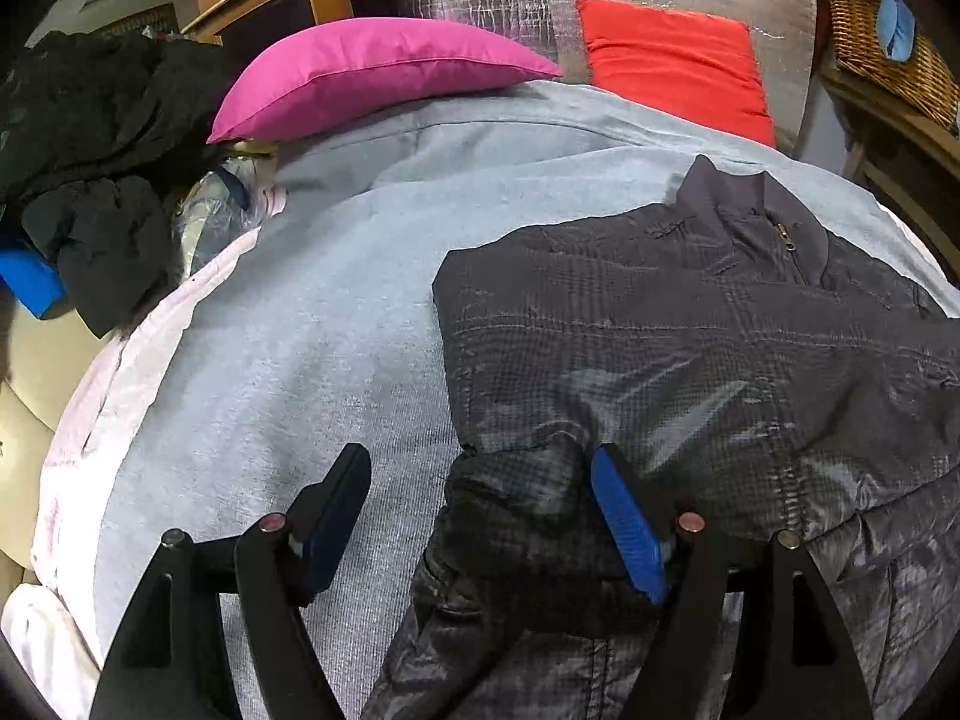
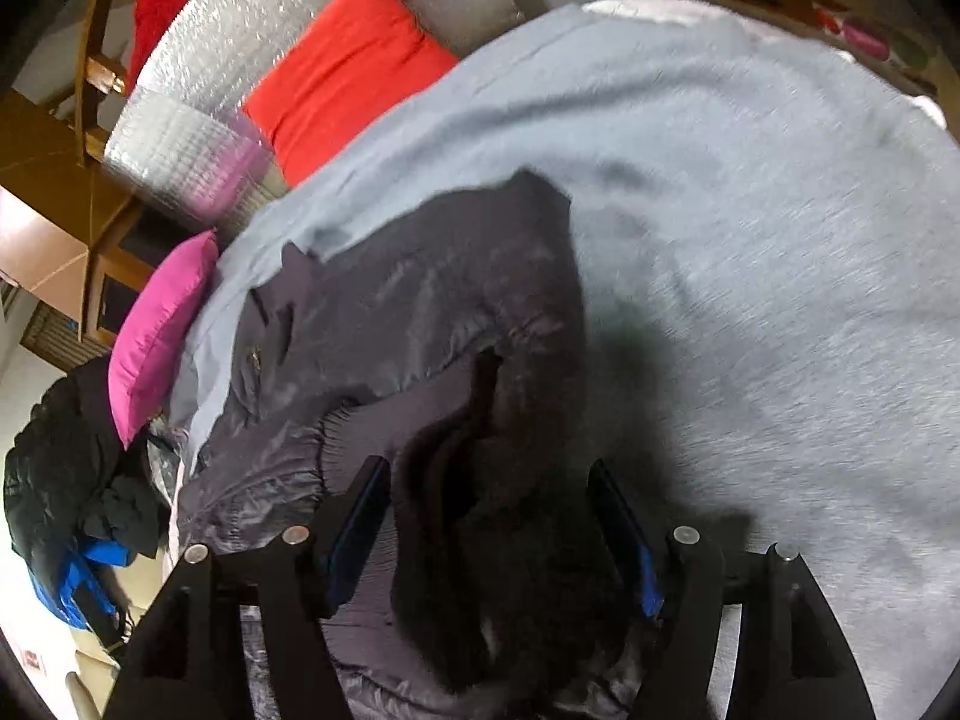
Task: Fold large clothes
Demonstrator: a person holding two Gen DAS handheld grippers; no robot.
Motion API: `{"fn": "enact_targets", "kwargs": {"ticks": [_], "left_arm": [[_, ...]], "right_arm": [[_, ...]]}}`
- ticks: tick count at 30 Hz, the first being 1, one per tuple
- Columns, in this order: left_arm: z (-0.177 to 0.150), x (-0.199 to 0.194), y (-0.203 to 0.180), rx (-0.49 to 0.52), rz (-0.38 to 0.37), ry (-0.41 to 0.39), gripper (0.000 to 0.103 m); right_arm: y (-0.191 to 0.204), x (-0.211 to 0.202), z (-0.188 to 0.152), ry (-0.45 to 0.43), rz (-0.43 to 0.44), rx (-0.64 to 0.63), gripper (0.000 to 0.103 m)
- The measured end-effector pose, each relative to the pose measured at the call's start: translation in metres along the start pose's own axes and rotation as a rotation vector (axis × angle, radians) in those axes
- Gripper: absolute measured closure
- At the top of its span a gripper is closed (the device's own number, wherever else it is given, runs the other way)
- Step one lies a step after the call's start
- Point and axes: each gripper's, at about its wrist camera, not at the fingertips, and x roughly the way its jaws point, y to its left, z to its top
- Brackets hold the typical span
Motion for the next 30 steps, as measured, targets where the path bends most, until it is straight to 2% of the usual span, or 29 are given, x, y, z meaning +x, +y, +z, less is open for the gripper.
{"fn": "enact_targets", "kwargs": {"ticks": [3, 4, 5, 7, 10, 13, 15, 17, 18, 19, 20, 21, 22, 24, 27, 30], "left_arm": [[-0.001, -0.001, -0.002, 0.004, 0.005, -0.004, 0.027], [0.0, -0.001, -0.003, 0.004, 0.005, -0.004, 0.027], [0.0, -0.001, -0.003, 0.005, 0.005, -0.003, 0.027], [0.0, 0.0, -0.004, 0.005, 0.006, -0.002, 0.027], [0.001, -0.002, -0.005, 0.0, 0.002, -0.006, 0.027], [0.004, -0.003, 0.002, -0.033, -0.019, -0.009, 0.026], [0.007, -0.002, 0.015, -0.091, -0.063, 0.001, 0.021], [0.009, 0.004, 0.034, -0.183, -0.178, 0.031, 0.012], [0.009, 0.007, 0.039, -0.21, -0.213, 0.047, 0.012], [0.008, 0.012, 0.046, -0.251, -0.248, 0.071, 0.012], [0.007, 0.018, 0.052, -0.286, -0.263, 0.094, 0.012], [0.006, 0.021, 0.054, -0.301, -0.268, 0.109, 0.012], [0.004, 0.028, 0.057, -0.32, -0.283, 0.134, 0.012], [0.001, 0.035, 0.059, -0.349, -0.332, 0.162, 0.012], [0.0, 0.037, 0.052, -0.357, -0.428, 0.161, 0.012], [0.0, 0.037, 0.038, -0.32, -0.429, 0.16, 0.013]], "right_arm": [[0.011, 0.001, -0.005, -0.024, -0.037, -0.069, 0.032], [0.014, -0.001, -0.006, -0.032, -0.041, -0.081, 0.037], [0.017, -0.003, -0.007, -0.04, -0.041, -0.095, 0.047], [0.023, -0.013, -0.008, -0.077, -0.051, -0.124, 0.06], [0.032, -0.028, -0.01, -0.145, -0.038, -0.166, 0.064], [0.028, -0.012, -0.008, -0.099, -0.086, -0.162, 0.064], [0.016, 0.0, -0.006, -0.045, -0.063, -0.099, 0.064], [0.01, -0.003, -0.002, -0.038, -0.017, -0.055, 0.062], [0.01, -0.005, -0.001, -0.039, 0.002, -0.049, 0.061], [0.01, -0.006, -0.001, -0.04, 0.009, -0.046, 0.058], [0.01, -0.004, 0.0, -0.028, 0.019, -0.038, 0.041], [0.009, -0.003, -0.001, -0.012, 0.031, -0.027, 0.034], [0.009, -0.002, -0.001, 0.002, 0.049, -0.015, 0.032], [0.01, 0.001, -0.001, 0.001, 0.039, -0.017, 0.032], [0.009, 0.004, -0.004, 0.002, 0.06, -0.023, 0.031], [0.015, 0.001, -0.01, -0.024, 0.026, -0.088, 0.036]]}}
